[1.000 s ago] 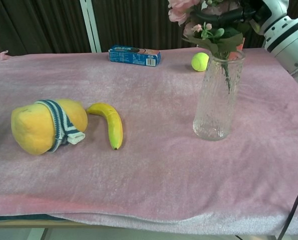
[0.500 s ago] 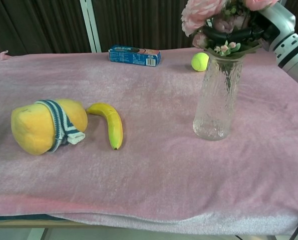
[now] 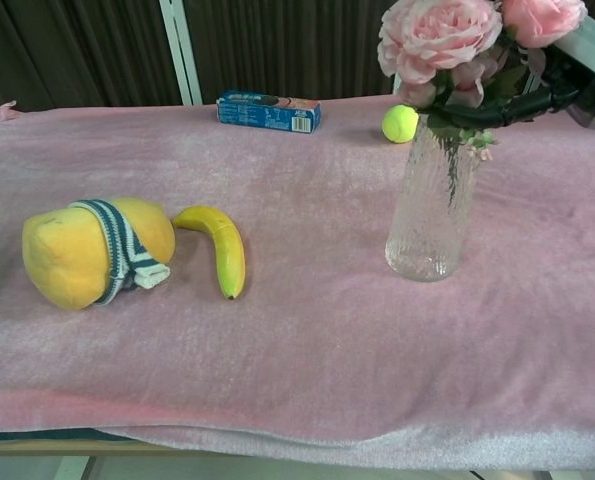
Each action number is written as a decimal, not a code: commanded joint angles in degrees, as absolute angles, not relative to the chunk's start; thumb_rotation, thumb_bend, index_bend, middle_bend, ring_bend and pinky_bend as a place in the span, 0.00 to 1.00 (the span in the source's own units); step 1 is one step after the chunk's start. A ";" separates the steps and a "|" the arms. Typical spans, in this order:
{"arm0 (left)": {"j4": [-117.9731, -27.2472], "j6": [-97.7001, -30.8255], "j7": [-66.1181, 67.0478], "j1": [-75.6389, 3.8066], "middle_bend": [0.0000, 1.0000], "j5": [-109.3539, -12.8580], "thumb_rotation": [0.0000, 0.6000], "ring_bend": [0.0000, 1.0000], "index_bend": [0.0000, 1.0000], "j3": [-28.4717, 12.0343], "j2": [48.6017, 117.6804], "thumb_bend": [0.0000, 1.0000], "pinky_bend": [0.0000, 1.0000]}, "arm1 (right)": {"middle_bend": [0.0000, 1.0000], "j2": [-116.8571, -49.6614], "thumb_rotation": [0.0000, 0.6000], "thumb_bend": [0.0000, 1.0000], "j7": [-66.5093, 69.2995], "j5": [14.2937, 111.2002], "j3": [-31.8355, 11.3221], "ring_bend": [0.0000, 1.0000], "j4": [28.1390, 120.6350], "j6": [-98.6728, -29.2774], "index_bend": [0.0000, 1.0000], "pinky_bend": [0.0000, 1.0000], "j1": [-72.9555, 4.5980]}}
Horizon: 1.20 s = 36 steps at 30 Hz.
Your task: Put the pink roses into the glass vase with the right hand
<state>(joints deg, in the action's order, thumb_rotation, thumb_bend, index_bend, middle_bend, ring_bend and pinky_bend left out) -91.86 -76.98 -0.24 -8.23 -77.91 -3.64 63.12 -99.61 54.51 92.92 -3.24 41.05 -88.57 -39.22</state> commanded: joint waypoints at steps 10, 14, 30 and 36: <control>-91.79 -76.52 0.03 -8.51 0.03 -78.39 1.00 0.00 0.17 -3.33 63.31 0.44 0.27 | 0.00 -93.59 1.00 0.19 44.65 90.19 -3.62 0.00 43.91 -90.61 0.00 0.00 -31.88; -91.77 -76.44 0.18 -8.60 0.03 -78.51 1.00 0.00 0.17 -3.29 63.40 0.44 0.27 | 0.00 -92.48 1.00 0.19 43.78 88.87 -4.26 0.00 44.50 -90.42 0.00 0.00 -30.32; -91.94 -75.81 1.71 -9.14 0.03 -78.76 1.00 0.00 0.17 -2.98 63.97 0.44 0.27 | 0.00 -75.50 1.00 0.19 8.71 81.82 2.98 0.00 67.06 -78.45 0.00 0.00 -17.81; -91.97 -75.49 2.63 -9.51 0.03 -78.57 1.00 0.00 0.17 -3.06 64.44 0.44 0.27 | 0.00 -73.82 1.00 0.19 1.87 81.17 2.47 0.00 71.47 -78.34 0.00 0.00 -16.18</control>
<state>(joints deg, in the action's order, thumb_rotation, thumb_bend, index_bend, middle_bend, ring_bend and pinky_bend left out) -91.96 -75.52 2.62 -9.48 -78.59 -3.04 64.41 -75.13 3.70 81.95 2.13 69.77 -79.21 -17.38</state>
